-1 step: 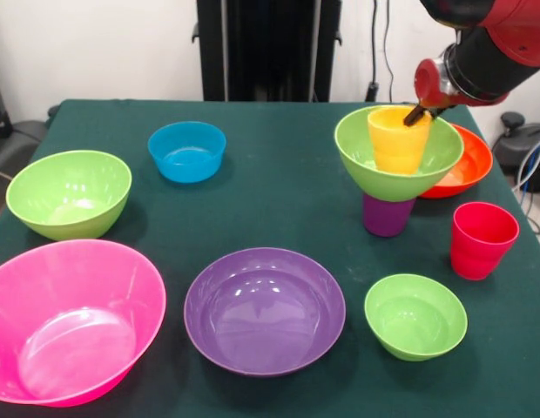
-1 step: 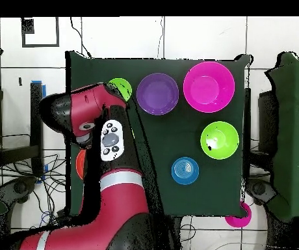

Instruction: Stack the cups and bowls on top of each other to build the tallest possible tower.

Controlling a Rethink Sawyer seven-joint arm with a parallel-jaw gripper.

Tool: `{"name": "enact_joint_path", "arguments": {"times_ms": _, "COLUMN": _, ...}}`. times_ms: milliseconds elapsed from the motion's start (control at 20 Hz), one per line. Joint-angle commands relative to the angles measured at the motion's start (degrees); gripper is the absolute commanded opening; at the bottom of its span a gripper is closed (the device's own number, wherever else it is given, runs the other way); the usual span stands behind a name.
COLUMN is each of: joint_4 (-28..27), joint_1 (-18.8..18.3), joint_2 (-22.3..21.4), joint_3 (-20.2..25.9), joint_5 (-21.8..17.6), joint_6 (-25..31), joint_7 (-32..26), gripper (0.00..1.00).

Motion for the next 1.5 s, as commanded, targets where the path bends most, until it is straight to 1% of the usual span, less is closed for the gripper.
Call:
{"name": "enact_joint_path", "arguments": {"times_ms": 50, "joint_4": -1.9, "joint_1": 1.1, "joint_2": 1.9, "joint_3": 0.0, "joint_5": 0.6, "joint_6": -2.5, "joint_7": 10.9, "gripper": 1.00}}
{"name": "enact_joint_path", "arguments": {"times_ms": 200, "joint_4": -2.4, "joint_1": 1.6, "joint_2": 2.1, "joint_3": -1.0, "joint_5": 0.3, "joint_6": -2.1, "joint_7": 12.1, "gripper": 1.00}}
{"name": "enact_joint_path", "arguments": {"times_ms": 550, "joint_4": -2.6, "joint_1": 1.4, "joint_2": 2.6, "joint_3": -1.5, "joint_5": 0.2, "joint_6": -4.3, "joint_7": 10.2, "gripper": 1.00}}
{"name": "enact_joint_path", "arguments": {"times_ms": 950, "joint_4": -3.6, "joint_1": 1.5, "joint_2": 2.7, "joint_3": -2.0, "joint_5": 0.4, "joint_6": -3.6, "joint_7": 9.5, "gripper": 1.00}}
{"name": "enact_joint_path", "arguments": {"times_ms": 1200, "joint_4": -3.3, "joint_1": 1.2, "joint_2": -0.9, "joint_3": -1.9, "joint_5": 1.9, "joint_6": 1.5, "joint_7": 7.6, "gripper": 1.00}}
{"name": "enact_joint_path", "arguments": {"times_ms": 1300, "joint_4": -2.8, "joint_1": 1.0, "joint_2": -2.0, "joint_3": -1.8, "joint_5": 2.5, "joint_6": 2.3, "joint_7": 7.2, "gripper": 1.00}}
{"name": "enact_joint_path", "arguments": {"times_ms": 1500, "joint_4": -2.2, "joint_1": 0.8, "joint_2": -2.8, "joint_3": -2.0, "joint_5": 3.0, "joint_6": 2.8, "joint_7": 7.0, "gripper": 1.00}}
